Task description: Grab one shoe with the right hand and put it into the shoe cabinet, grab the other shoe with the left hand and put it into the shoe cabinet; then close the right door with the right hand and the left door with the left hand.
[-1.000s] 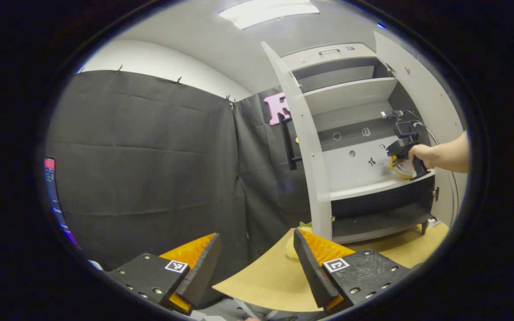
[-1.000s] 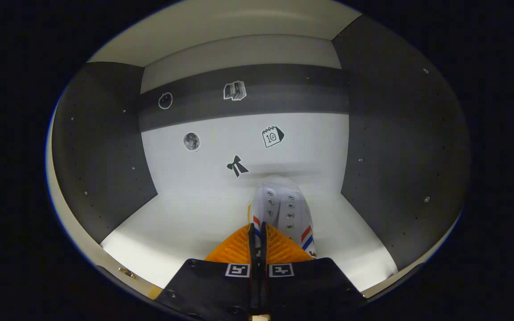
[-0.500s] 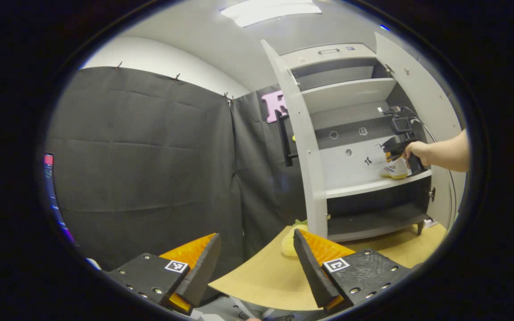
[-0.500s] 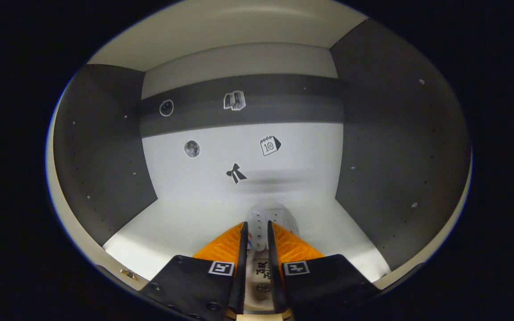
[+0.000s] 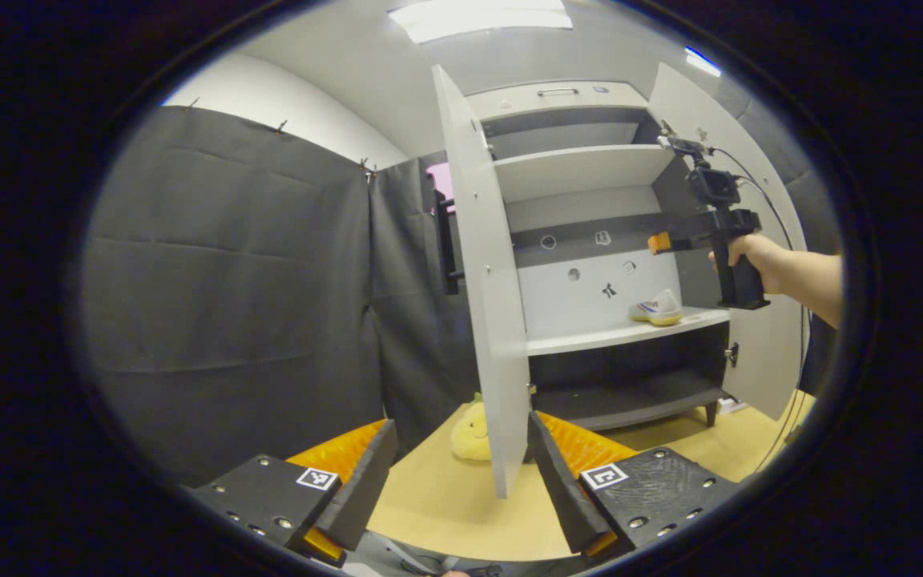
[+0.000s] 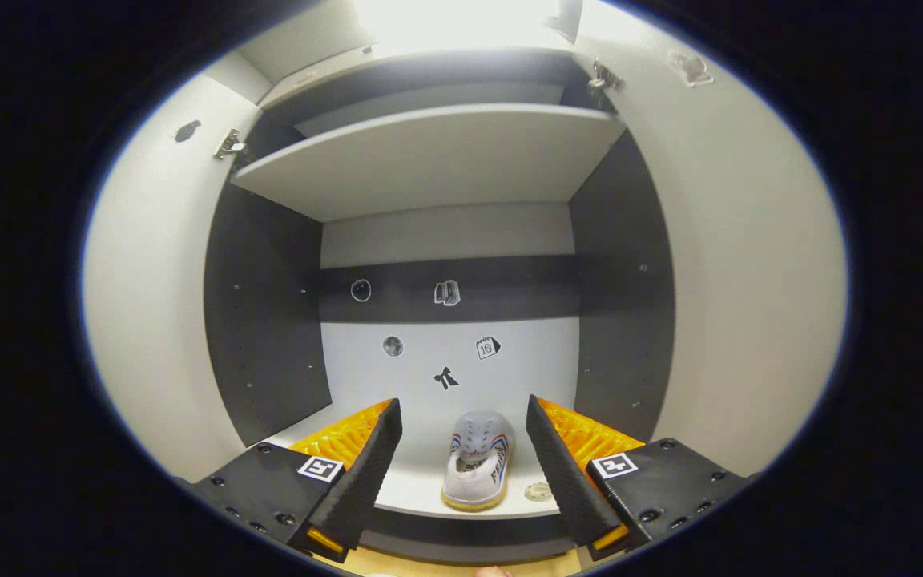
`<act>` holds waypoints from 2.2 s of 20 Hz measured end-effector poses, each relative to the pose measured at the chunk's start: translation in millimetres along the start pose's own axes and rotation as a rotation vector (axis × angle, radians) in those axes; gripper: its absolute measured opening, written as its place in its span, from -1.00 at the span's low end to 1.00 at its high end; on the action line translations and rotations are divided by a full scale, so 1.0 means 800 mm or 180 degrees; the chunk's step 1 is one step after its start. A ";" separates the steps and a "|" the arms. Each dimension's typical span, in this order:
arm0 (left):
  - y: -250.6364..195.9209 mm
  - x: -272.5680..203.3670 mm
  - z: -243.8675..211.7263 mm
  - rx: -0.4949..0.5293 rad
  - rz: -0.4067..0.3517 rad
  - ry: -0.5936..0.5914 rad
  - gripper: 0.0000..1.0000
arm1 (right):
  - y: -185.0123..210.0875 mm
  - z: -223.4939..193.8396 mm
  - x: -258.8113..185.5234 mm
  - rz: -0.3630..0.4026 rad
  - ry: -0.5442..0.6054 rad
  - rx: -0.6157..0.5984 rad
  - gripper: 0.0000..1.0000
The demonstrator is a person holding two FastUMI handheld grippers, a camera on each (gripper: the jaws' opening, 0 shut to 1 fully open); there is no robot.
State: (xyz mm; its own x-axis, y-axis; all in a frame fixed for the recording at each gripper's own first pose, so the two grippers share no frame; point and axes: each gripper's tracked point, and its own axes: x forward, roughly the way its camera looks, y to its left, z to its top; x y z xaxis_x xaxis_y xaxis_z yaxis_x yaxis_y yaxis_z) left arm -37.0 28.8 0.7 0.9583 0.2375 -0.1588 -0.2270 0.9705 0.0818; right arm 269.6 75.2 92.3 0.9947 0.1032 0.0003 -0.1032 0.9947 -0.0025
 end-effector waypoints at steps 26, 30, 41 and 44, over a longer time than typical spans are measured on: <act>-0.095 -0.078 -0.079 -0.0012 -0.1627 0.1322 0.86 | -0.132 -0.103 -0.311 -0.0625 0.0273 -0.0354 0.96; -0.103 -0.090 -0.109 0.0072 -0.1793 0.1622 0.88 | -0.150 -0.103 -0.329 -0.0777 0.0318 -0.0392 0.87; -0.108 -0.117 -0.162 0.0091 -0.1908 0.2421 0.86 | -0.170 -0.114 -0.358 -0.0968 0.0481 -0.0425 0.98; -0.109 -0.116 -0.164 0.0058 -0.1930 0.2525 0.91 | -0.170 -0.115 -0.357 -0.0960 0.0491 -0.0419 0.98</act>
State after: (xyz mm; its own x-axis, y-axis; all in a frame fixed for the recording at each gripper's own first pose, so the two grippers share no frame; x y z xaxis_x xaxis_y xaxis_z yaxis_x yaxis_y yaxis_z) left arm -129.0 -72.6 -120.8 0.5167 -0.3319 -0.7892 0.2713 0.9378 -0.2167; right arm -0.1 -90.0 0.5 0.9698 -0.2063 -0.1301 0.1857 0.9705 -0.1540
